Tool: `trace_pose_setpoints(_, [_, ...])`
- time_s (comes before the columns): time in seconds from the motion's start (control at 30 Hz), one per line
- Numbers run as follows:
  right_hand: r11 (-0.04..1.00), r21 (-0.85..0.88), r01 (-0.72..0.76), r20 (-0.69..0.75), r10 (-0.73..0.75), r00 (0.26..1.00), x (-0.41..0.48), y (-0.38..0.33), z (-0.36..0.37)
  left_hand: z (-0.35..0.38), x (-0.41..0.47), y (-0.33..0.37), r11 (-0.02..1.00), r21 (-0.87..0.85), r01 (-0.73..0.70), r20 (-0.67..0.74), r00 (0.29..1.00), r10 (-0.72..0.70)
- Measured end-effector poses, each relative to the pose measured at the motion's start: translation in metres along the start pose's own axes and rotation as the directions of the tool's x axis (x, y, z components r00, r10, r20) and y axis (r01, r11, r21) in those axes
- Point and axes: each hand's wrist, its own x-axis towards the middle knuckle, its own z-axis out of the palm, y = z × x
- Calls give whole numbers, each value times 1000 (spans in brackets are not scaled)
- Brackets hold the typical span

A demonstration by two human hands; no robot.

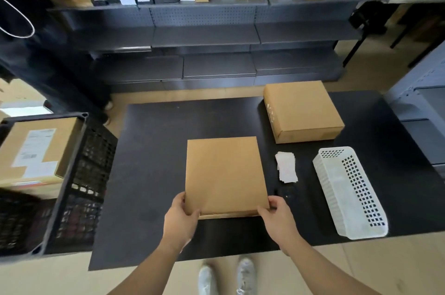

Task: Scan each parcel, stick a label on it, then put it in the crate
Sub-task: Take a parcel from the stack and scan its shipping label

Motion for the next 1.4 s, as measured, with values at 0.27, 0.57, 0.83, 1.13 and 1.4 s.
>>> trace_pose_setpoints(0.27, [987,76,-144,123,134,983,7,-20,-10,11,5,0,996,83,-22,27,999,20])
trace_pose_setpoints(0.57, [931,341,-131,126,93,988,1,-46,-58,23,1,31,997,66,28,184,982,-40])
trace_pose_setpoints(0.83, [967,252,-27,218,-29,976,-12,-74,-70,31,-32,130,896,-84,-435,126,888,443])
trace_pose_setpoints(1.13, [952,304,40,207,-106,973,-20,-87,-59,9,-36,144,875,42,-483,233,856,462])
trace_pose_setpoints(1.4, [996,85,0,194,-17,981,9,-66,-30,-54,-20,89,913,-220,-344,24,934,358])
